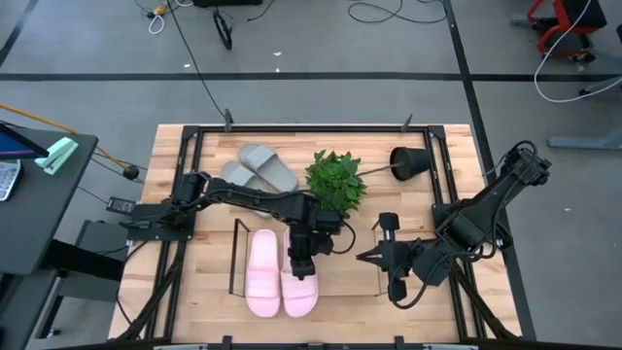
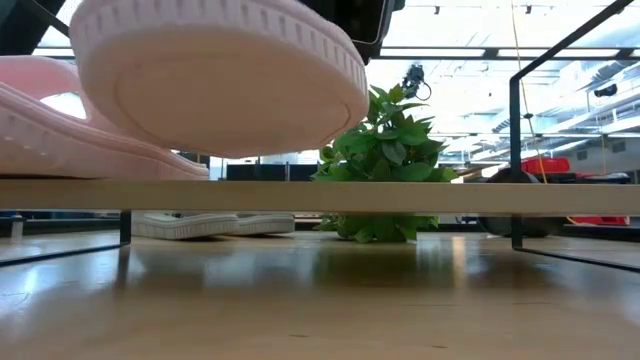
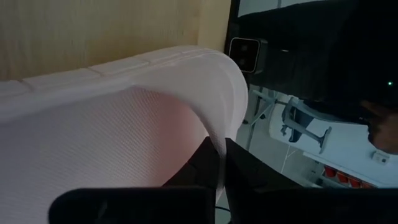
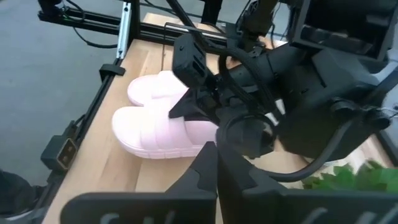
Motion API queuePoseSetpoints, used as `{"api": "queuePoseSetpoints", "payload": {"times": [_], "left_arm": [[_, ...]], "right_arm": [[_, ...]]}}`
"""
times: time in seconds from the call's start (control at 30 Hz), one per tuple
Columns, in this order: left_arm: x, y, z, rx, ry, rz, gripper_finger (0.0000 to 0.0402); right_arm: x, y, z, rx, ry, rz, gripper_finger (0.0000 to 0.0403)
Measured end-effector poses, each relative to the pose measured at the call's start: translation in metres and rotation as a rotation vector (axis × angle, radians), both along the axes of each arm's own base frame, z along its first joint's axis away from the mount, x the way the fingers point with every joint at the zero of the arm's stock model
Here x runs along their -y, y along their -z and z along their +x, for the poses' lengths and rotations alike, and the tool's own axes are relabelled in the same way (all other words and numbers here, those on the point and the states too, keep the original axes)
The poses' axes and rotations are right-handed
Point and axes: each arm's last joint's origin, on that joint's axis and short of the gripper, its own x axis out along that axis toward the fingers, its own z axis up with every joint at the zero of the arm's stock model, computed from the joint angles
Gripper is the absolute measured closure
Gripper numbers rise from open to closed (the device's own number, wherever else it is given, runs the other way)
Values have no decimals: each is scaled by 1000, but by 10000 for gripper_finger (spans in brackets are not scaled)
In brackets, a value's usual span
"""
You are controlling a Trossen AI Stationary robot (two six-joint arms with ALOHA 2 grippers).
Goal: Pick and place slides into the shelf
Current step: Put the pink slipper on the shelf
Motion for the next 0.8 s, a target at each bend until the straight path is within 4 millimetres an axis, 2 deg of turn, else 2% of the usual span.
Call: {"api": "queuePoseSetpoints", "payload": {"times": [0.23,0.47,0.67,0.8], "left_arm": [[8,1,-1,-5,19,3,391],[11,8,0,-21,17,26,384],[11,7,0,-22,7,32,391],[11,8,0,-19,6,42,378]], "right_arm": [[-12,16,9,-71,-60,15,403],[-26,36,19,-138,-48,70,403],[-34,41,18,-146,-50,96,403],[-35,40,17,-140,-47,96,403]]}}
